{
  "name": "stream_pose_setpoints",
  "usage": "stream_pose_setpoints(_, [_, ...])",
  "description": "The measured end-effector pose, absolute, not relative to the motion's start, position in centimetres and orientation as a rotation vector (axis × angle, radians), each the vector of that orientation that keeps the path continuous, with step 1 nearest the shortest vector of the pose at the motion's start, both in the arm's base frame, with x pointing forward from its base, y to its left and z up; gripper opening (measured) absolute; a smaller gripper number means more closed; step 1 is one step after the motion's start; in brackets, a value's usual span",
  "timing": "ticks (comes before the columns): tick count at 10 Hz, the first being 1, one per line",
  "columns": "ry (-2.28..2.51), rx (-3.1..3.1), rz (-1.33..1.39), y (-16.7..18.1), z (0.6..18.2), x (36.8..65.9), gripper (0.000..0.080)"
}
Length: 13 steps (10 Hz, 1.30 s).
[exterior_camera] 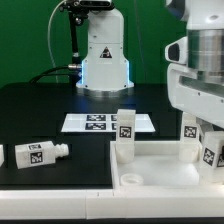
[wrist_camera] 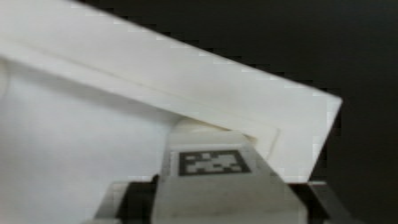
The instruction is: Assemble square table
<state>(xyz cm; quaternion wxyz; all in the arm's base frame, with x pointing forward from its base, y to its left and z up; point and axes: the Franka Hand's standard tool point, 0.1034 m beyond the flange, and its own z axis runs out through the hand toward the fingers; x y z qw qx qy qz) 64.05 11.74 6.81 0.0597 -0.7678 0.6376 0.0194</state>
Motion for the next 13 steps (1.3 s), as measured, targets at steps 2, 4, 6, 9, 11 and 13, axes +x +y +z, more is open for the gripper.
stream_pose_setpoints(2, [2.174,-2.050,0.108,11.64,6.79,64.20,0.0290])
stream_pose_setpoints(4, [2.054,-2.169,0.070,11.58,6.81,64.32,0.0290])
stream_pose_setpoints(6, [1.686,-2.454,-0.024,11.95,6.86,64.37,0.0390])
stream_pose_setpoints(9, [1.461,-2.603,-0.050,11.74,6.72,64.26,0.0632])
stream_pose_setpoints(11, [1.257,-2.712,-0.068,11.65,6.65,64.25,0.0644])
stream_pose_setpoints(13, [0.705,-2.946,-0.092,11.58,6.57,64.04,0.0649])
